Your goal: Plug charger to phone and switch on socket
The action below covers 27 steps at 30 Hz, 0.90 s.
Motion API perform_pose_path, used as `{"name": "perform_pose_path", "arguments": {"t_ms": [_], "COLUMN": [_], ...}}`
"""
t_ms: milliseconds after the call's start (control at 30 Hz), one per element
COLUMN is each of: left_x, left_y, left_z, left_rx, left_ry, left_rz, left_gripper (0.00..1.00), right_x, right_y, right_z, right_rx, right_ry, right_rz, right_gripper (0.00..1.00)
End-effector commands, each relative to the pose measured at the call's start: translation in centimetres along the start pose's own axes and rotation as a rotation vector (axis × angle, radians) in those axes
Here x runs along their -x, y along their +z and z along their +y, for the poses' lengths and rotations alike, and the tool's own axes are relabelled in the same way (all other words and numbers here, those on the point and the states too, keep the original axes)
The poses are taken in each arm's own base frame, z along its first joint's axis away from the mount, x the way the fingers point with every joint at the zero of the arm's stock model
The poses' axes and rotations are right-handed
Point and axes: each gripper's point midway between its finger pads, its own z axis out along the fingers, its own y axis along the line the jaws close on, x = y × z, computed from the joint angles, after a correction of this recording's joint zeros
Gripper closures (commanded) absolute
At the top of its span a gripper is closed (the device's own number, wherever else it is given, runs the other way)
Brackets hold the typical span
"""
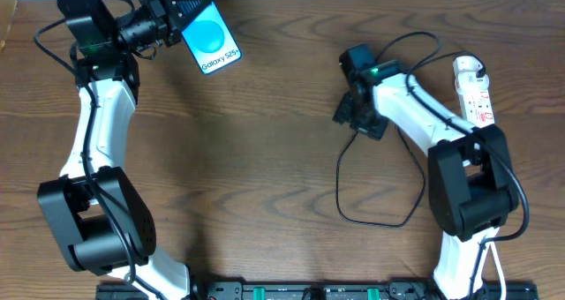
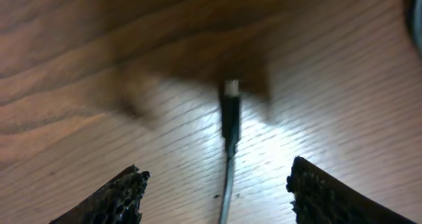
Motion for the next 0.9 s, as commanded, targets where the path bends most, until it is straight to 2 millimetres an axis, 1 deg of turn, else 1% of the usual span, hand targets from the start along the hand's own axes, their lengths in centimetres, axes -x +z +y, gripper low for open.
{"name": "perform_pose_path", "arguments": {"t_ms": [0, 233, 367, 467, 500, 533, 567, 600, 733, 867], "left_x": [-0.6, -0.6, -0.6, -0.6, -0.7, -0.7, -0.7, -0.7, -0.7, -0.7], "left_y": [-0.3, -0.3, -0.3, -0.3, -0.3, -0.3, -0.3, -0.3, -0.3, -0.3], "left_z": [-2.1, -2.2, -2.2, -2.2, -2.2, -2.2, -2.2, -2.2, -2.2, -2.2], "left_rx": [-0.028, -0.030, -0.030, -0.030, -0.031, -0.032, -0.032, -0.032, -0.032, -0.032], "left_ry": [0.040, 0.040, 0.040, 0.039, 0.040, 0.040, 0.040, 0.040, 0.040, 0.040], "left_rz": [0.034, 0.038, 0.037, 0.039, 0.040, 0.044, 0.044, 0.044, 0.044, 0.044], "left_gripper": [0.93, 0.93, 0.92, 0.93, 0.93, 0.93, 0.93, 0.93, 0.93, 0.92], "right_x": [0.2, 0.3, -0.3, -0.6, -0.6, -0.8, -1.0, -1.0, -0.8, -0.3], "right_y": [-0.3, -0.1, 1.2, 2.8, 3.0, 3.8, 4.3, 4.5, 4.6, 4.6], "right_z": [-0.2, -0.4, -0.3, -0.2, -0.2, -0.4, -0.5, -0.5, -0.3, -0.7], "right_rx": [-0.041, -0.045, -0.042, -0.057, -0.056, -0.061, -0.065, -0.067, -0.059, -0.062], "right_ry": [0.048, 0.054, 0.057, 0.053, 0.056, 0.060, 0.063, 0.063, 0.063, 0.075], "right_rz": [-0.068, -0.063, -0.016, 0.005, 0.010, 0.029, 0.043, 0.044, 0.038, 0.033], "right_gripper": [0.29, 0.30, 0.31, 0.31, 0.32, 0.34, 0.41, 0.43, 0.43, 0.43]}}
